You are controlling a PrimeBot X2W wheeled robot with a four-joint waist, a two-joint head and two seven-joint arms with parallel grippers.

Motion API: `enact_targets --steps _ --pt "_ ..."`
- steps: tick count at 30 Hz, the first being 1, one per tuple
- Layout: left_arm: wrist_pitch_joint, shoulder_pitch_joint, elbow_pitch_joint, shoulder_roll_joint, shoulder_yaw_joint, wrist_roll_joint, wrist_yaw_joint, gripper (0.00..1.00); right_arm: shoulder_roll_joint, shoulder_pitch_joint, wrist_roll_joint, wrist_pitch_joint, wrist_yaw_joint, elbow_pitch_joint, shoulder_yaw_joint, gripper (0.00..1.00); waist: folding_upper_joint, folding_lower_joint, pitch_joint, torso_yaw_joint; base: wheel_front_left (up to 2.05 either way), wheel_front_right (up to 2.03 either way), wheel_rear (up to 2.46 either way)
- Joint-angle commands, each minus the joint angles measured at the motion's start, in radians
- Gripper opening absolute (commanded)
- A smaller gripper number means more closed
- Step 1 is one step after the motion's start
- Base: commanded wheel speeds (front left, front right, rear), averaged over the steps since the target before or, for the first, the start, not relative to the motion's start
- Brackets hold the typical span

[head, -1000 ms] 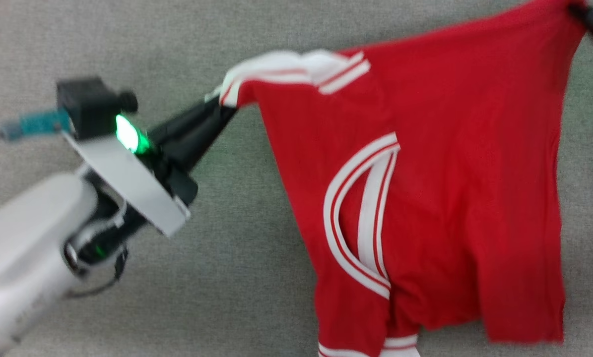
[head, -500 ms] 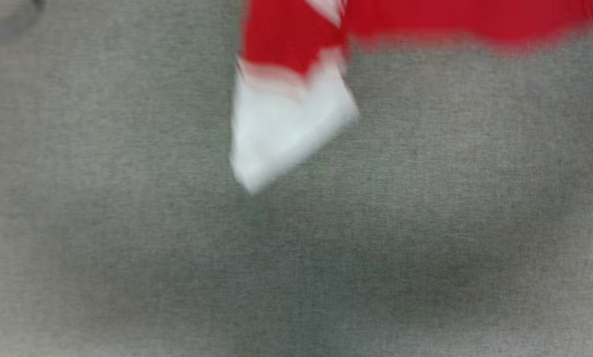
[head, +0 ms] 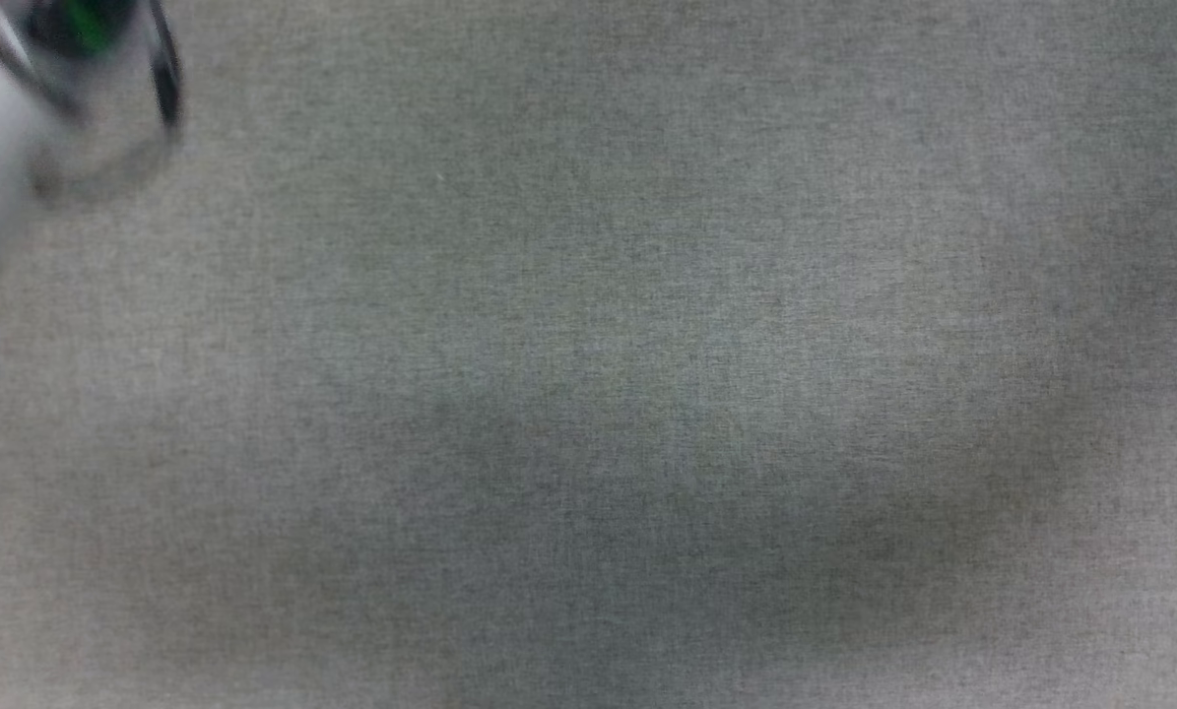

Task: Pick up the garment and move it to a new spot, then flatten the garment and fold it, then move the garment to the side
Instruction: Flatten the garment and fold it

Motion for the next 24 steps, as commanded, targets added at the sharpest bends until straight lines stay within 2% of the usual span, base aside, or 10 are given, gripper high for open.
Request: enact_targets --steps 1,2,3,6,11,17,21,24 --pt "-0.01 0.019 -0.005 0.018 0.001 -0.008 0.004 0.0 -0.022 0.023 0.014 0.002 -0.007 -0.003 0.007 0.0 -0.0001 0.0 -0.003 0.004 0.0 0.0 0.0" --pt "-0.034 0.122 -0.066 0.045 -0.042 -0.009 0.004 0.0 -0.043 0.125 0.077 0.022 -0.007 -0.056 0.071 0.0 -0.0001 0.0 -0.007 0.007 0.0 0.0 0.0" --pt "-0.034 0.122 -0.066 0.045 -0.042 -0.009 0.004 0.0 -0.043 0.125 0.077 0.022 -0.007 -0.056 0.071 0.0 -0.0001 0.0 -0.007 0.007 0.0 0.0 0.0" --pt "-0.049 0.258 -0.146 0.071 -0.065 -0.001 0.004 0.0 -0.103 0.28 0.176 0.051 -0.006 -0.173 0.147 0.0 -0.0001 0.0 -0.013 0.014 0.0 0.0 0.0" --pt "-0.051 0.469 -0.243 0.083 0.01 0.126 0.004 0.0 -0.242 0.529 0.316 0.09 -0.006 -0.408 0.183 0.0 -0.0001 0.0 -0.028 0.022 0.0 0.0 0.0" --pt "-0.051 0.697 -0.366 0.115 0.117 0.271 0.004 0.0 -0.359 0.79 0.387 0.145 -0.006 -0.662 0.114 0.0 -0.0001 0.0 -0.071 0.019 0.0 0.0 0.0" --pt "-0.051 0.848 -0.445 0.133 0.188 0.336 0.004 0.0 -0.394 0.96 0.395 0.197 -0.005 -0.813 0.032 0.0 -0.0001 0.0 -0.101 0.021 0.0 0.0 0.0" --pt "-0.051 0.963 -0.493 0.143 0.241 0.37 0.004 0.0 -0.396 1.091 0.392 0.251 -0.005 -0.909 -0.05 0.0 -0.0001 0.0 -0.121 0.022 0.0 0.0 0.0"
